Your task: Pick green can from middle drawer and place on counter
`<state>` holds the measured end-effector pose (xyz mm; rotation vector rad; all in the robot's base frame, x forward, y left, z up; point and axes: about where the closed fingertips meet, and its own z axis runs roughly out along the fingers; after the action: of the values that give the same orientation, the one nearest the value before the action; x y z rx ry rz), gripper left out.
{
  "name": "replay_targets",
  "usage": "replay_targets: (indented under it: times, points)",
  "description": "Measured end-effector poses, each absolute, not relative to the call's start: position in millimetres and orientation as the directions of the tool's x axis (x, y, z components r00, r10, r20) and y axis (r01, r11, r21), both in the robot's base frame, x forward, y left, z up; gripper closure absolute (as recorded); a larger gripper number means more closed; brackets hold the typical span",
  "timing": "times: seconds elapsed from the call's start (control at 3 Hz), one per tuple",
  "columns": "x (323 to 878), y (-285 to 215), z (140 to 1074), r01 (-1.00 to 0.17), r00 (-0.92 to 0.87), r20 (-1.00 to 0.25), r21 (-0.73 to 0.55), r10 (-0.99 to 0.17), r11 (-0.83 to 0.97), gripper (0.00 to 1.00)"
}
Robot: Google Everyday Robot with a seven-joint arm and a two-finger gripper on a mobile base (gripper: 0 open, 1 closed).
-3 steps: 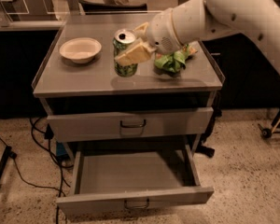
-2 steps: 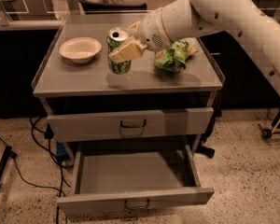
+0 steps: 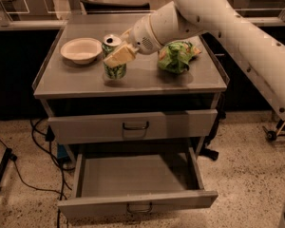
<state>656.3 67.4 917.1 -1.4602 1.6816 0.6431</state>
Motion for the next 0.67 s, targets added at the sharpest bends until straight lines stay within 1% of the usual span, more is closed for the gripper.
replay_targets:
  times: [0.67]
  points:
    - [662.9,68.3,897.9,-0.971,-0.091,-0.802,-0.059,-0.59,0.23,1.0]
